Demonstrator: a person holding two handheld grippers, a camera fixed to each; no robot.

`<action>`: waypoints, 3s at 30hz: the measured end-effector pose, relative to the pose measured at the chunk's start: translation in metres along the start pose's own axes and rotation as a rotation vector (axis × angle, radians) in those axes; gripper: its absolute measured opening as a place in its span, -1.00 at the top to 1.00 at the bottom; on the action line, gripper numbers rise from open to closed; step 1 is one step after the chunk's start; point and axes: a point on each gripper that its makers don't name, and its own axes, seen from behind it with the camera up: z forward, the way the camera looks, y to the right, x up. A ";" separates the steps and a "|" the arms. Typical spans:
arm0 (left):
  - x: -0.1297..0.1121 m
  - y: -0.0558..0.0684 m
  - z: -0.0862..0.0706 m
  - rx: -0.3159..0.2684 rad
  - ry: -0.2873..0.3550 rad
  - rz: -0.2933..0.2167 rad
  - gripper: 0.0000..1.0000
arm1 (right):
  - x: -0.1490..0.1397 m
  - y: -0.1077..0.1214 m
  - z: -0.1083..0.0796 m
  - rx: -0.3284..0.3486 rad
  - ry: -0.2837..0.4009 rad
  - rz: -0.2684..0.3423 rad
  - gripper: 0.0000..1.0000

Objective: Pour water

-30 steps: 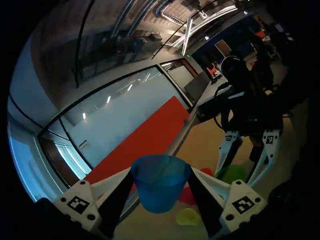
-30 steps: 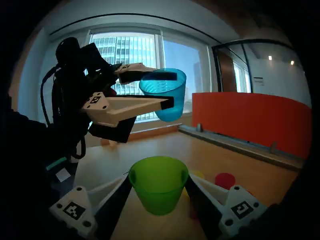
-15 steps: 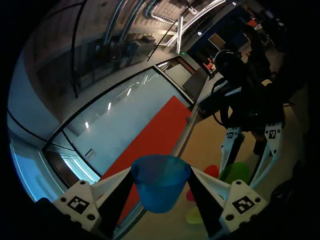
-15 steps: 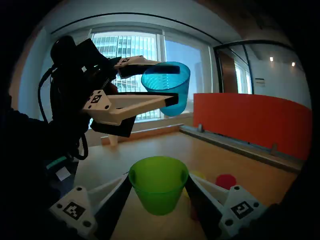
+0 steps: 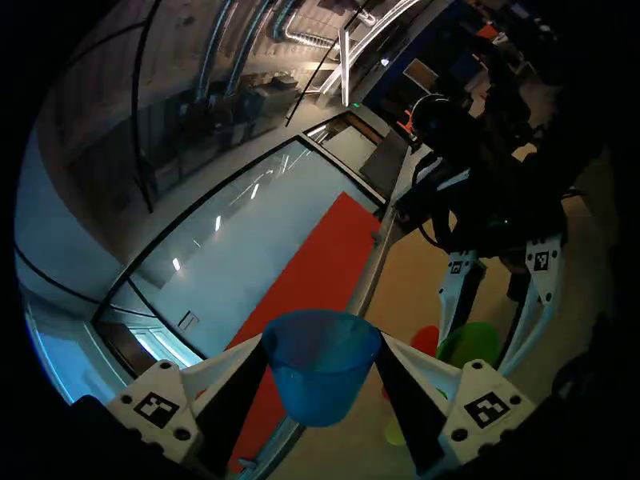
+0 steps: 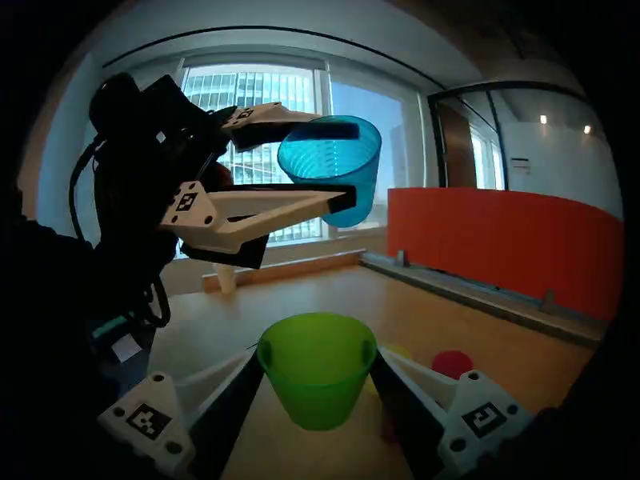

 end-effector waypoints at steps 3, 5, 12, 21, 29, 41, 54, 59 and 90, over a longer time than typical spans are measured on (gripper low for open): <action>0.001 -0.001 0.001 0.004 0.001 0.013 -0.76 | 0.002 0.000 0.000 -0.001 0.002 0.000 -0.81; 0.001 -0.001 0.003 0.008 0.000 0.024 -0.76 | 0.002 0.001 0.000 -0.004 0.002 -0.001 -0.81; 0.000 0.001 0.005 0.011 -0.009 0.071 -0.76 | 0.004 0.002 0.000 -0.006 0.007 -0.001 -0.81; 0.003 0.004 0.008 0.008 -0.008 0.103 -0.76 | 0.005 0.003 -0.001 -0.008 0.008 -0.004 -0.81; 0.003 0.003 0.008 0.017 -0.005 0.122 -0.76 | 0.004 0.004 -0.002 -0.011 0.006 -0.005 -0.81; 0.007 -0.001 0.006 0.026 0.011 0.155 -0.76 | 0.006 0.003 -0.002 -0.009 0.007 -0.011 -0.81; 0.006 -0.004 0.007 0.041 0.013 0.192 -0.75 | 0.005 0.002 -0.001 -0.008 0.004 -0.017 -0.81; 0.005 -0.005 0.006 0.045 0.015 0.208 -0.75 | 0.005 0.002 -0.001 -0.008 0.003 -0.019 -0.81; 0.012 -0.001 0.006 0.045 0.042 0.287 -0.76 | 0.008 0.005 -0.004 -0.012 0.006 -0.023 -0.81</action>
